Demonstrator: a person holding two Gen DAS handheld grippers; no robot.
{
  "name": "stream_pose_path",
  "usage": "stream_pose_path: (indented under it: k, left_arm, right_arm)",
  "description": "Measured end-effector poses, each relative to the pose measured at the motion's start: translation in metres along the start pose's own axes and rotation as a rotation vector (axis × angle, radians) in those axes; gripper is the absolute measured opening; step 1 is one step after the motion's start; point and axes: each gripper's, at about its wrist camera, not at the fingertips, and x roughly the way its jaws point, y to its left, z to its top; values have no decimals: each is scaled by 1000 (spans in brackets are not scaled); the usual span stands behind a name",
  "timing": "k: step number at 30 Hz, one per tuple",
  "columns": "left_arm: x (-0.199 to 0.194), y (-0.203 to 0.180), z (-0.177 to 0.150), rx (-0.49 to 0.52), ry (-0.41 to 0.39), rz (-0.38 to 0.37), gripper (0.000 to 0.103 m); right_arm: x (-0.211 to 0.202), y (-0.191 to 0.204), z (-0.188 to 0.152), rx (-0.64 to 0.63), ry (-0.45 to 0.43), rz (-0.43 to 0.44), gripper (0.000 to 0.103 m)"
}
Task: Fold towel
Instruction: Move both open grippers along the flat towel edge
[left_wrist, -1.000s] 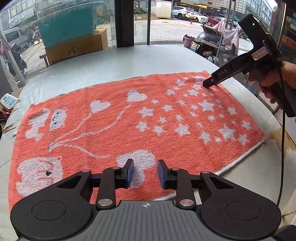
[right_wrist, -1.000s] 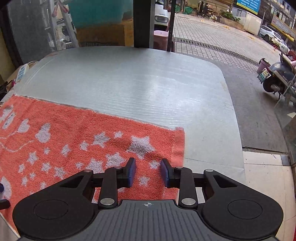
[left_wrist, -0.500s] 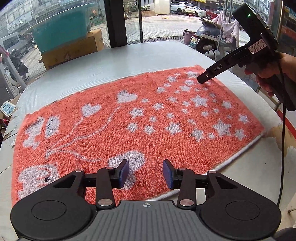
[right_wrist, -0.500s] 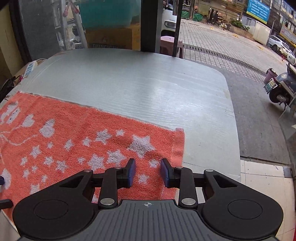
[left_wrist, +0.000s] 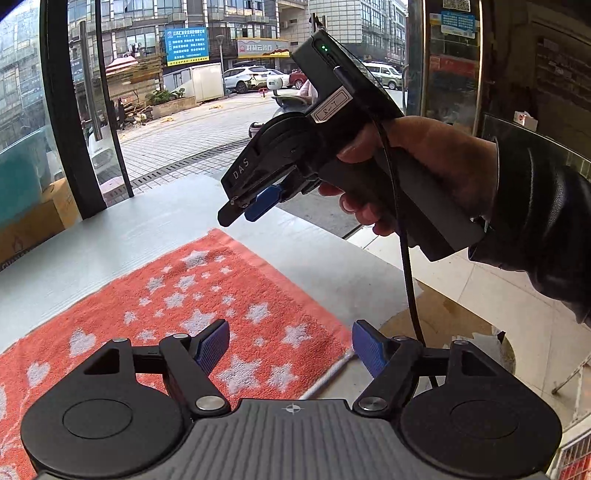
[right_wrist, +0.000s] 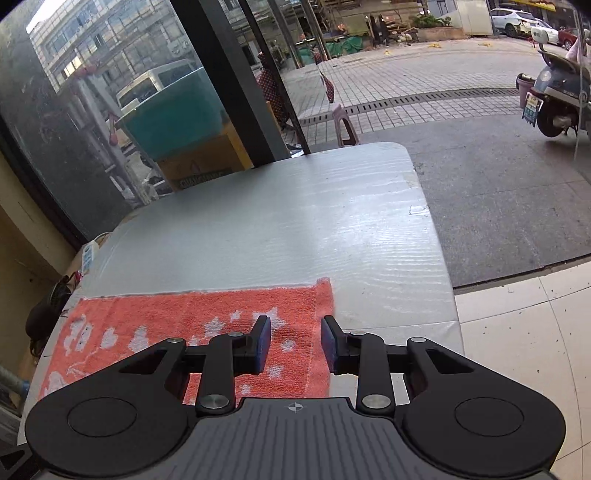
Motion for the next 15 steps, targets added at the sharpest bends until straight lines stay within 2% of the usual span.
stream_pose_path:
  k: [5, 7, 8, 9, 12, 15]
  left_arm:
    - [12, -19, -1, 52, 15, -42, 58]
    - [17, -23, -2, 62, 34, -40, 44]
    - [21, -23, -2, 62, 53, -46, 28]
    - [26, -23, -2, 56, 77, -59, 18]
    - [35, -21, -4, 47, 110, -59, 18]
    - [37, -20, -5, 39, 114, -68, 19]
  right_arm:
    - [4, -10, 6, -29, 15, -7, 31]
    - [8, -11, 10, -38, 23, 18, 31]
    - [10, -11, 11, -42, 29, 32, 31]
    - [12, -10, 10, -43, 34, 37, 31]
    - [22, -7, 13, -47, 55, 45, 31]
    - [33, -8, 15, -54, 72, 10, 31]
